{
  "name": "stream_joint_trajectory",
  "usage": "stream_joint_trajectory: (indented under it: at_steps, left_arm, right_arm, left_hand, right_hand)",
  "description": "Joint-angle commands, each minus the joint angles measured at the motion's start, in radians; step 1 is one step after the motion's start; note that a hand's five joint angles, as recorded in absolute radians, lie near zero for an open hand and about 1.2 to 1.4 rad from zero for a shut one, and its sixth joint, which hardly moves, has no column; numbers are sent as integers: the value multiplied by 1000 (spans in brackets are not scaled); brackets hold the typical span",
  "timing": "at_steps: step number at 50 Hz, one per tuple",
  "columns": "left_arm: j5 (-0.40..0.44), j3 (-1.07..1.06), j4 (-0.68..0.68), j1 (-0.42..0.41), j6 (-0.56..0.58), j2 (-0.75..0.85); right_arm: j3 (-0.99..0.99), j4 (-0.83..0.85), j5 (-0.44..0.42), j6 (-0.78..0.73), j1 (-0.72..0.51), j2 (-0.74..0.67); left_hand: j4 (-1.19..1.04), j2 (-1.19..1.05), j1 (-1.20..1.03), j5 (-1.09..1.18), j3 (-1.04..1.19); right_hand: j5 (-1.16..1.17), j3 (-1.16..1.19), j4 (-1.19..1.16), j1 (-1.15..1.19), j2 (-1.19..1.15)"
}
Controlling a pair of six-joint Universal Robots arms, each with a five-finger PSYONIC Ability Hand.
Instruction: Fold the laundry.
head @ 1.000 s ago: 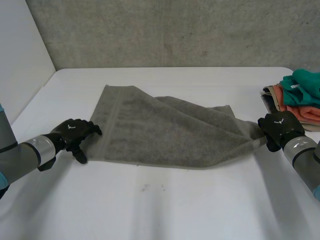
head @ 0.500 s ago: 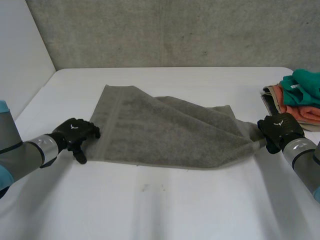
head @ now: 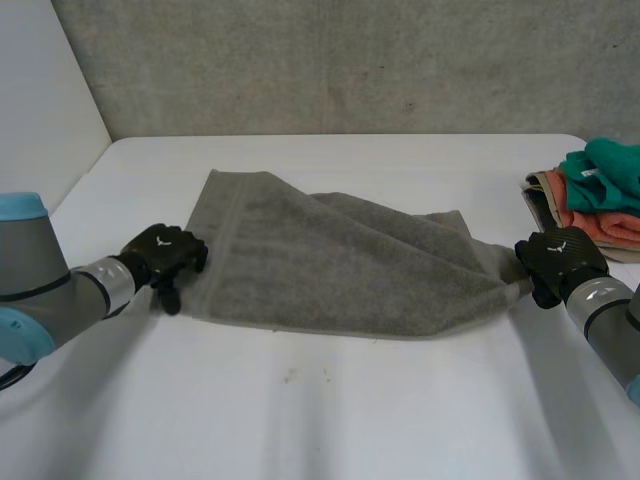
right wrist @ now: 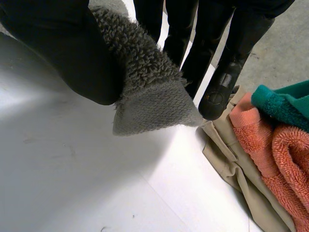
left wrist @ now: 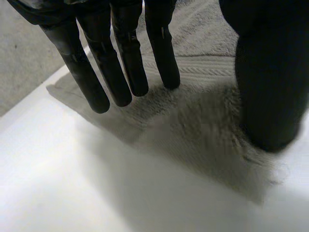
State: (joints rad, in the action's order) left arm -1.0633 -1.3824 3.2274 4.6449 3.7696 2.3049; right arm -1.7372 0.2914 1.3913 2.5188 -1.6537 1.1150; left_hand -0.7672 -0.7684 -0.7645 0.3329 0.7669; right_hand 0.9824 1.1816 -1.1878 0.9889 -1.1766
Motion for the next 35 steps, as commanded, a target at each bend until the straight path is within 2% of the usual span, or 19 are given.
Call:
stream_joint_trajectory:
  at_steps: [1,10,14,15,18,23,30,35]
  left_arm:
    - [-29,-3,48,-17,-4,-8]
    - [-32,-3,55,-31,-4,-2]
    - [-40,-6,55,-32,-4,-2]
    - [-55,-9,55,-34,-4,-4]
    - [-90,-23,57,-46,-5,-15]
    - [-155,-121,58,-61,-7,-185]
    - [-150,-295,63,-49,-5,-407]
    - [-141,-356,103,-18,-1,-447]
  right_arm:
    - [-1,0,0,0,0,0]
    - [-1,0,0,0,0,0]
    - [-1,0,3,0,0,2]
    - [-1,0,3,0,0,2]
    - [-1,-2,11,-3,0,8]
    - [-1,-24,17,-9,-1,19]
    - [16,-242,0,-14,-8,167]
    - [13,-282,-18,-18,-5,195]
  left_hand:
    - [-122,-120,-124,381,122]
    - [-130,-129,-133,390,131]
    - [-356,-355,-358,615,356]
    - [-484,-483,-487,744,485]
    - [-629,-628,-632,889,629]
    - [-629,-628,-632,889,629]
    - [-629,-628,-632,889,629]
    - [-629,-628,-632,889,629]
  right_hand:
    - [239,215,-208,407,-220]
    - [239,215,-208,407,-220]
    - [239,215,-208,407,-220]
    - [239,215,-208,407,-220]
    - [239,215,-208,407,-220]
    - [239,215,-208,407,-220]
    - [239,215,-208,407,-220]
    - [239,215,-208,407,-220]
